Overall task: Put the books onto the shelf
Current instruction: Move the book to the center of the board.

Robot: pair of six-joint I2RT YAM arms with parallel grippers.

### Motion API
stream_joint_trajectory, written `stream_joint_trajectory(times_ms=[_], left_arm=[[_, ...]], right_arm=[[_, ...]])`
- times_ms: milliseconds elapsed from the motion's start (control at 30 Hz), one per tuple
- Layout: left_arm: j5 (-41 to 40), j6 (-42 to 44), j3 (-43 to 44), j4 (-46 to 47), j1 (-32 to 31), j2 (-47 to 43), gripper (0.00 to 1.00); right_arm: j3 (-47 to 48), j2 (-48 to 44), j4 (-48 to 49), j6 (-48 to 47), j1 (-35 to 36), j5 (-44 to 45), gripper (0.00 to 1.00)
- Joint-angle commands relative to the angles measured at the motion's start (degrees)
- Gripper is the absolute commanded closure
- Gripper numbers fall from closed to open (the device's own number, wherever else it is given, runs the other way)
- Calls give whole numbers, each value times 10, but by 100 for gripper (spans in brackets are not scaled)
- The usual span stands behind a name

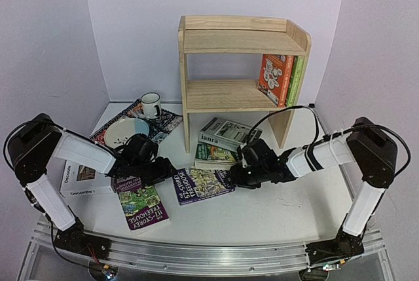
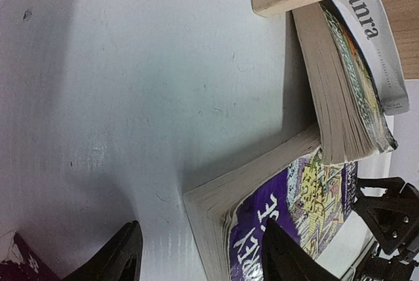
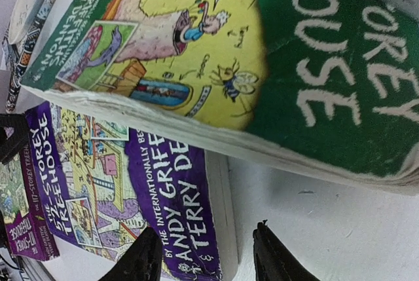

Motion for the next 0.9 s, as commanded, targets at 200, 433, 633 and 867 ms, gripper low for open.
stream_joint_trajectory(times_ms=[200, 433, 633, 867], left_arm=[[40, 24, 19, 14, 2, 41, 43], [53, 41, 36, 14, 2, 60, 43], [62, 63, 49, 16, 2, 67, 43], [99, 95, 80, 18, 0, 89, 40]], right_arm=[[-13, -12, 9, 38, 59, -24, 60], [-11, -29, -15, 42, 122, -12, 61], [-2, -54, -65, -11, 173, 2, 60], [37, -49, -129, -58, 207, 15, 54]])
